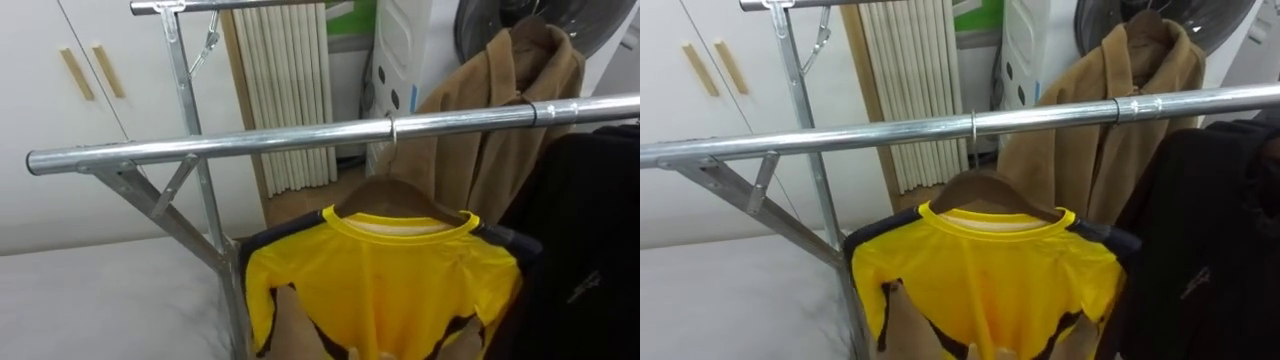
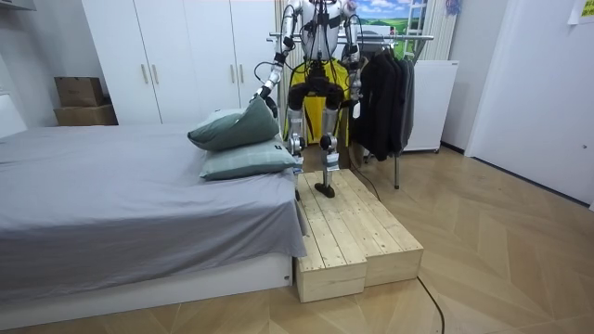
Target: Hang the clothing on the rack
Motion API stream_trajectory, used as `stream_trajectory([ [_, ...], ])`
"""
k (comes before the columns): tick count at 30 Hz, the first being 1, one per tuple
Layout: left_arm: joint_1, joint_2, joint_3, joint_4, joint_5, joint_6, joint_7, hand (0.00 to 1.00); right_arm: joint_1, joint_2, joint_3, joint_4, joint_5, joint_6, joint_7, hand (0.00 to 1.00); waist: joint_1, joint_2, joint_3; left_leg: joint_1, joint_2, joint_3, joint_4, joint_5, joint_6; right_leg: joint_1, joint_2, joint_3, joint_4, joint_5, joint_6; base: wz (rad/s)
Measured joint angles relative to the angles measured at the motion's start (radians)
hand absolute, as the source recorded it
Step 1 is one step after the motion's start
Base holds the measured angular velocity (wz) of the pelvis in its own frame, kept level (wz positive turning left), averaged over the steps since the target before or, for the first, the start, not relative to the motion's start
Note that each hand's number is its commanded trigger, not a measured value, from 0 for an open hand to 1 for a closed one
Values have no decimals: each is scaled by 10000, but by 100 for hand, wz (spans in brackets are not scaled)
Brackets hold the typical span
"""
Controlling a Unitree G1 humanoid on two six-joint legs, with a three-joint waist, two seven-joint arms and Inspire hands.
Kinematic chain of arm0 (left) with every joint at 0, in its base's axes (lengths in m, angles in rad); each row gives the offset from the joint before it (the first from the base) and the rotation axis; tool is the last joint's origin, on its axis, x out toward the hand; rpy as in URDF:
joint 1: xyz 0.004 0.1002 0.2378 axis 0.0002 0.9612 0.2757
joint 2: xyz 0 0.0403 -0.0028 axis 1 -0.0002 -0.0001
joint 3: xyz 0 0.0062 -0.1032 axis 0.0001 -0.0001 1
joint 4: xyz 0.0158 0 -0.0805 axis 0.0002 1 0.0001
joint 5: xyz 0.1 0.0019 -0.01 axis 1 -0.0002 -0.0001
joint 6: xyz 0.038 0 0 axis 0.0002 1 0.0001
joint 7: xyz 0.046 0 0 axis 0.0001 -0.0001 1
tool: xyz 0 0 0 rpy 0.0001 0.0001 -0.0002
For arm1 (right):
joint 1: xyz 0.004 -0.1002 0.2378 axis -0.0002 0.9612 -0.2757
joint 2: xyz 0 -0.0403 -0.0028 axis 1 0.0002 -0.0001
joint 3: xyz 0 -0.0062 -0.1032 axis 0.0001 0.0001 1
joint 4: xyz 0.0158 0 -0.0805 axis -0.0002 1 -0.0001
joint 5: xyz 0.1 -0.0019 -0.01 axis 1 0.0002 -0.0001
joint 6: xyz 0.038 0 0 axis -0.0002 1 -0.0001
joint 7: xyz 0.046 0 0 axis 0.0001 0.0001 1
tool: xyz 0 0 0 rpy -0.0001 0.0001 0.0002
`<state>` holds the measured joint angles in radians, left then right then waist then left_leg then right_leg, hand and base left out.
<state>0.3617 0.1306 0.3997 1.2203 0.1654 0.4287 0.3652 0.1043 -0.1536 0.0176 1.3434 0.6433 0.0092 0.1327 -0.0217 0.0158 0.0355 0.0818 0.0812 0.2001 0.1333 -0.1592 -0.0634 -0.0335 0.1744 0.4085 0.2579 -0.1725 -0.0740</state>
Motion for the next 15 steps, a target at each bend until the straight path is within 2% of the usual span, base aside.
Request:
stream_trajectory([
  [1, -11, 0, 0, 0, 0, 0, 13, 0, -6, -1, 5, 4, -43, 0, -10, 0, -1, 37, -23, -5, 0, -4, 0, 0, 0, 1, 5, 19, 0, 3, 4, 3],
  [3, -45, -1, 0, 0, -5, 0, 60, 0, -48, 3, 18, 69, -165, -3, -102, 0, 1, 32, -21, -25, -1, -48, 0, 1, 1, 10, 15, 174, 0, 21, 13, 0],
  [11, -50, -2, 0, 0, -71, 0, 168, 0, -63, 4, 195, 106, -338, -22, -225, 0, 0, 43, -31, -13, -66, -252, 14, 3, 6, 41, 6, 209, -14, 22, 9, 0],
  [12, -51, -1, 1, 0, -71, 0, 172, 0, -126, 1, 193, 89, -552, -22, -251, 0, 1, 3, -5, -16, -66, -254, 15, 3, 6, 34, 9, 203, -12, 21, 9, 0],
  [15, -53, -1, 0, 0, -71, 0, 172, 0, -214, -17, 198, 96, -769, -20, -336, 0, 1, -7, -2, -30, -57, -256, 15, 3, 7, 4, 17, 183, -2, 4, 38, 0],
])
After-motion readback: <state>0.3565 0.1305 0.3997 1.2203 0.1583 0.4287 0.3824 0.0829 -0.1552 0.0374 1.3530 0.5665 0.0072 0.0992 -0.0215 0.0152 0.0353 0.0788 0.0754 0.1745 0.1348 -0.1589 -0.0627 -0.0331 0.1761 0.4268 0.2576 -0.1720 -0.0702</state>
